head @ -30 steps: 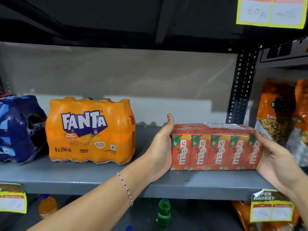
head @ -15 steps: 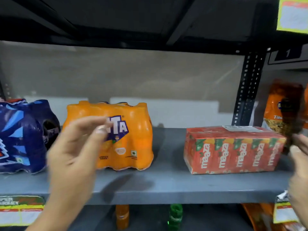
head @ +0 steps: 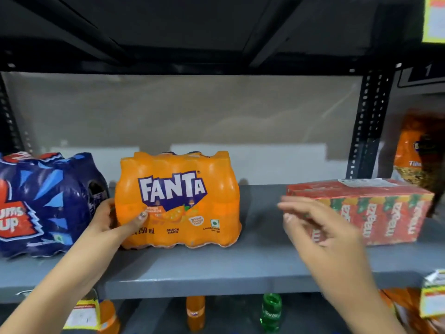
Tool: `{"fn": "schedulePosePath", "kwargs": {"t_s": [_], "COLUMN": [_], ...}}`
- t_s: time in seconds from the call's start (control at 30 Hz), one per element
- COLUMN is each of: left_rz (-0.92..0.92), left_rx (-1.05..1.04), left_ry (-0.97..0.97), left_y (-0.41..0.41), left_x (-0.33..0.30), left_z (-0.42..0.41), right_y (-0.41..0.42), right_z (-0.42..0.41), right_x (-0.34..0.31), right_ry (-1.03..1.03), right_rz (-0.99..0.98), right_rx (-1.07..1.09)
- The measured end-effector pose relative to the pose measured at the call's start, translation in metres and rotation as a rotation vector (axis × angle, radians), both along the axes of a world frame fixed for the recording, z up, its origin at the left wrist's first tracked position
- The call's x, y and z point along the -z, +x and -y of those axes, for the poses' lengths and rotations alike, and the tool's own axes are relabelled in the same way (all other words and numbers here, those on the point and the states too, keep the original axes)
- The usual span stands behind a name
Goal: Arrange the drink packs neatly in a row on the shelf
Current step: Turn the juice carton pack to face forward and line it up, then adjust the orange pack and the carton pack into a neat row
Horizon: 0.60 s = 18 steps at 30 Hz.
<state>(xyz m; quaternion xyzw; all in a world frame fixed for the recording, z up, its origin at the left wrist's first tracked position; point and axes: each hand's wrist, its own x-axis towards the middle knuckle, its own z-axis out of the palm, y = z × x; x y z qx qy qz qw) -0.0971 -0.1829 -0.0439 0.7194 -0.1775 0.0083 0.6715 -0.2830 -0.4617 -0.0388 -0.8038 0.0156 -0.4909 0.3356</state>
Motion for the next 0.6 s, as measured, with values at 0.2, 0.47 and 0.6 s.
{"fn": "schedulePosePath", "kwargs": {"t_s": [0.2,0.47,0.6], "left_rz": [0.001,-0.044,0.006], "left_rx": [0.052,-0.022,0.054], "left_ry": [-0.166,-0.226,-0.237], "left_y": [0.005,0.034,0.019], "left_x": [0.009,0.022,0.016], "left_z": [0.003,0.004,0.007], "right_y": [-0.02,-0.001,0.0], "right_z": [0.085,0.105,0.103], "right_x": [-0.054,-0.067,-0.065], "right_ry": [-0.426,-0.571,-0.536], "right_rz": [-0.526,-0.782,-0.753], "right_rx": [0.389,0.405,0.402]}}
